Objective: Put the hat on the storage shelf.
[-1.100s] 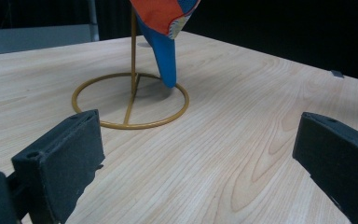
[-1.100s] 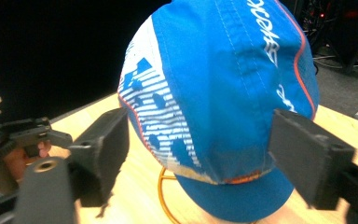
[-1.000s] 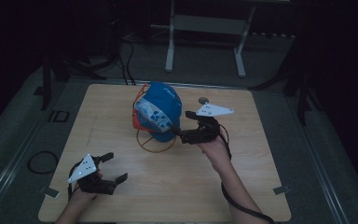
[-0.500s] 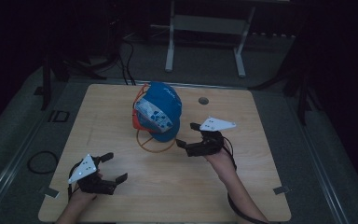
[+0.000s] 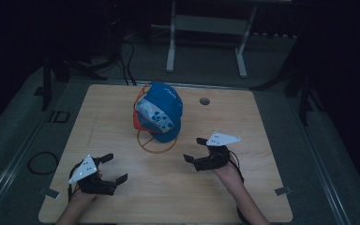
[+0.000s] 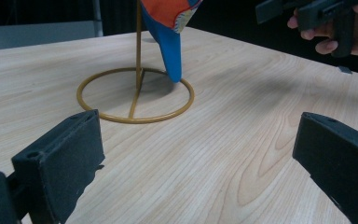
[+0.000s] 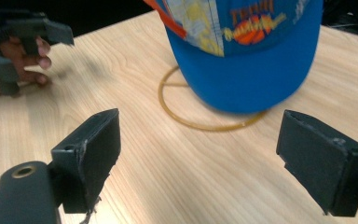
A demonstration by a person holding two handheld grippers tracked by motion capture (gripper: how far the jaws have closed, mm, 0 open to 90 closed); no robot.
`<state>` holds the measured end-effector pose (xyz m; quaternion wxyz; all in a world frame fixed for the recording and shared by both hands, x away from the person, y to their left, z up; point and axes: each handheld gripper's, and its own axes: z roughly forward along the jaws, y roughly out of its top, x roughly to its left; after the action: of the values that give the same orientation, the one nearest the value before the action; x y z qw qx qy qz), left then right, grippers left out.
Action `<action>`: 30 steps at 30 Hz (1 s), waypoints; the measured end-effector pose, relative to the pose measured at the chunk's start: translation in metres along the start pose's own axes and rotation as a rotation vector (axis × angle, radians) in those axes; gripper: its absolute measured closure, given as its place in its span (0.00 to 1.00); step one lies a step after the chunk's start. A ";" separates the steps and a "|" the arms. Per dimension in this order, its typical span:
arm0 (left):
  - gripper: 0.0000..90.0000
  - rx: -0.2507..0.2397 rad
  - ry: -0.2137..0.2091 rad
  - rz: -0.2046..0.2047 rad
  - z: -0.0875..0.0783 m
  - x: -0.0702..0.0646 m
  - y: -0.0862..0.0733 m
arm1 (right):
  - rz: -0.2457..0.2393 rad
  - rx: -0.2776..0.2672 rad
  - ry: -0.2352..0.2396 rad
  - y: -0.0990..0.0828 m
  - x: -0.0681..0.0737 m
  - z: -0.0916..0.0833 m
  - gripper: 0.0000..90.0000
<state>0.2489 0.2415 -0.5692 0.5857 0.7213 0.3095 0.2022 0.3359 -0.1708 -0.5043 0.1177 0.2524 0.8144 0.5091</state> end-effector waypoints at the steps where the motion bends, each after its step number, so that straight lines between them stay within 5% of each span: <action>1: 0.02 0.001 -0.001 0.000 0.000 0.000 0.000 | 0.003 0.004 -0.001 -0.003 -0.001 -0.001 0.15; 22: 0.02 0.008 -0.001 0.003 0.000 0.000 0.000 | 0.046 0.073 -0.036 -0.062 -0.017 -0.032 0.15; 30: 0.02 0.006 -0.003 0.000 0.000 0.000 -0.001 | 0.057 0.075 -0.083 -0.084 -0.029 -0.048 0.15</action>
<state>0.2491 0.2418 -0.5699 0.5842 0.7232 0.3092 0.2001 0.3141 -0.2526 -0.5593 0.1274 0.3006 0.8199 0.4703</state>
